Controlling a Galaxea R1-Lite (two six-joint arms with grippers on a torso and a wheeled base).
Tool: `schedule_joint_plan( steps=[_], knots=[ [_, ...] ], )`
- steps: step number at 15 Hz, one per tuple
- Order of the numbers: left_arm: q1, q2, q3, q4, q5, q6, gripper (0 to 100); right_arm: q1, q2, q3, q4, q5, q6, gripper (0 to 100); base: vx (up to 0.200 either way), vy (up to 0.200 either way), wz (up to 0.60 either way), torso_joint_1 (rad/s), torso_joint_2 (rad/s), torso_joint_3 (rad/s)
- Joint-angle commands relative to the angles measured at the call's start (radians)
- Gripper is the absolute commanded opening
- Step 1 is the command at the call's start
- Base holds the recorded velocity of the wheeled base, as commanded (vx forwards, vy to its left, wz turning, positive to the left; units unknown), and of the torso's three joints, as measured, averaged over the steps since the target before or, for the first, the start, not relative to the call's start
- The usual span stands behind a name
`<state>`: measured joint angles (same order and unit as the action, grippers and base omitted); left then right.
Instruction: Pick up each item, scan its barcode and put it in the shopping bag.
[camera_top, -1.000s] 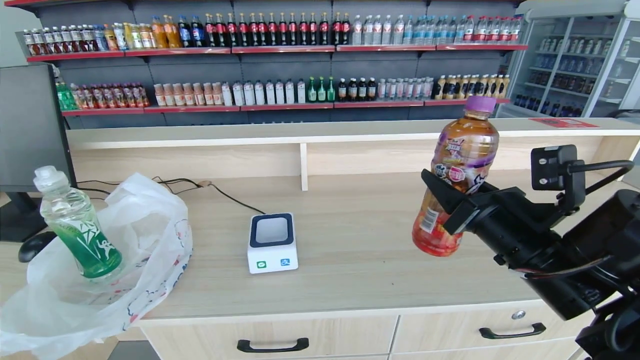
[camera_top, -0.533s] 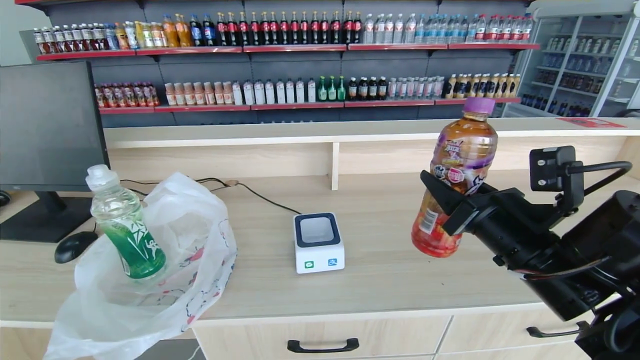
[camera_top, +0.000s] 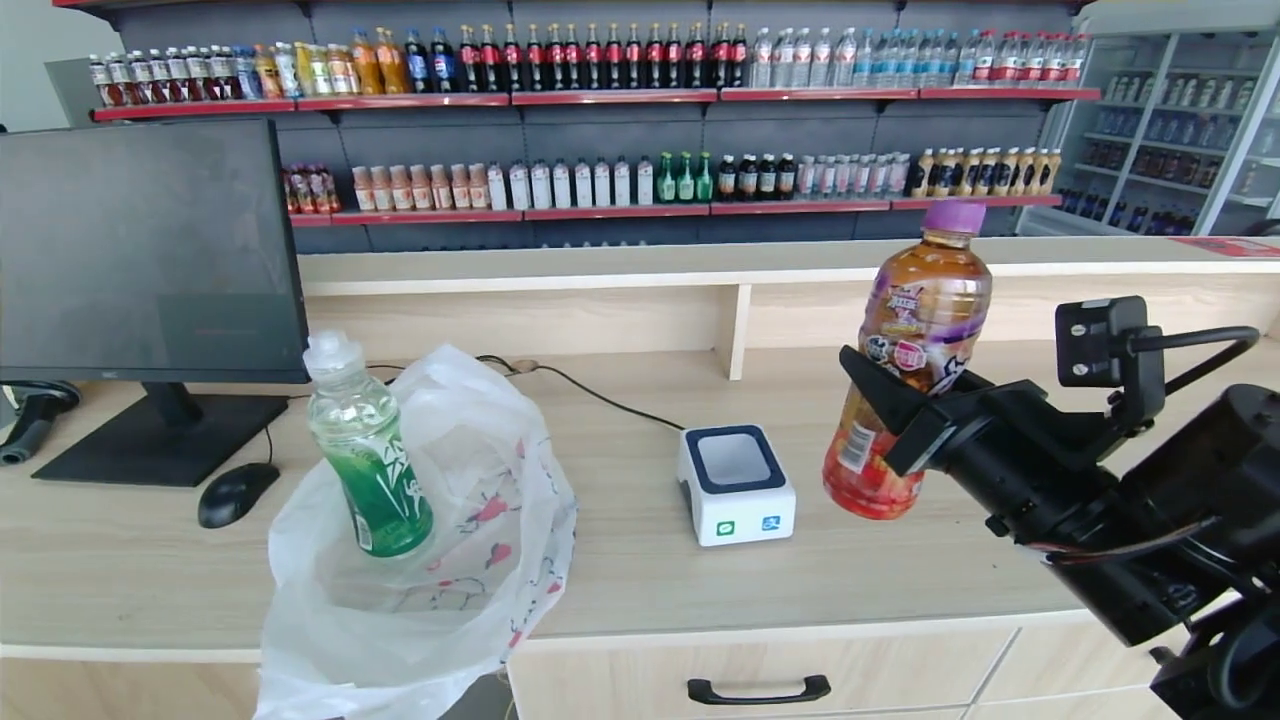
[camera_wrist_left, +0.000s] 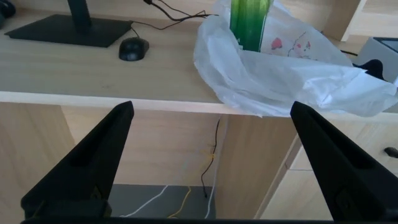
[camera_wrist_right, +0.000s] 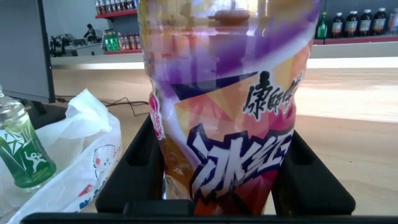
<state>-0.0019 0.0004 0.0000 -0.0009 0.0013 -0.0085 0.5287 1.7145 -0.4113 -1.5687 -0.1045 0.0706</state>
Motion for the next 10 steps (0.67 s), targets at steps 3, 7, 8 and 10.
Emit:
schedule_joint_plan(
  steps=[3,7,8,10],
  knots=[
    [0.0,0.0,0.0,-0.001,0.0,-0.001,100,0.0,-0.001,-0.001,-0.002,0.0,0.001,0,0.0,0.2,0.0,0.002,0.0,0.005],
    [0.0,0.0,0.0,-0.001,0.0,0.001,100,-0.001,0.004,-0.001,-0.002,0.0,0.001,0,0.0,0.05,0.0,0.001,0.0,0.001],
    [0.0,0.0,0.0,-0.001,-0.001,0.001,100,-0.001,0.008,0.0,-0.002,0.0,0.001,0,0.0,0.0,0.0,0.0,0.0,0.0],
    [0.0,0.0,0.0,-0.001,0.0,0.001,100,-0.001,0.016,0.0,-0.002,0.0,0.005,0,0.0,0.0,0.0,0.0,0.0,0.0]
  ],
)
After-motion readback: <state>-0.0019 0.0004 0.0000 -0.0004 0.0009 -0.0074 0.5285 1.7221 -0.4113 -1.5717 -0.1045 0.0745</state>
